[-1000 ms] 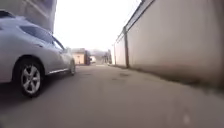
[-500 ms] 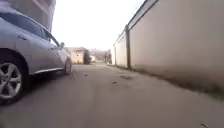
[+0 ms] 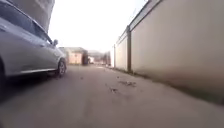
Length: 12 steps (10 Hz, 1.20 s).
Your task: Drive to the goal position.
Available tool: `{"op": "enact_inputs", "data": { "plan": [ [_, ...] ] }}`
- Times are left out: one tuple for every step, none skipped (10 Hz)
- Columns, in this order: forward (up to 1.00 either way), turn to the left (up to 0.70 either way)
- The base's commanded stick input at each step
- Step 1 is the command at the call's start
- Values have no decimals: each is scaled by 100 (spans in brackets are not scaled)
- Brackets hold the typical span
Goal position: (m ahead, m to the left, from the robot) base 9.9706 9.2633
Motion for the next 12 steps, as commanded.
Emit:
{"op": "enact_inputs", "data": {
  "plan": [
    [100, 0],
    [100, 8],
    [100, 27],
    [100, 8],
    [100, 0],
    [100, 0],
    [100, 0],
    [100, 0],
    [100, 0],
    [100, 0],
    [100, 0],
    [100, 0]
  ]
}}
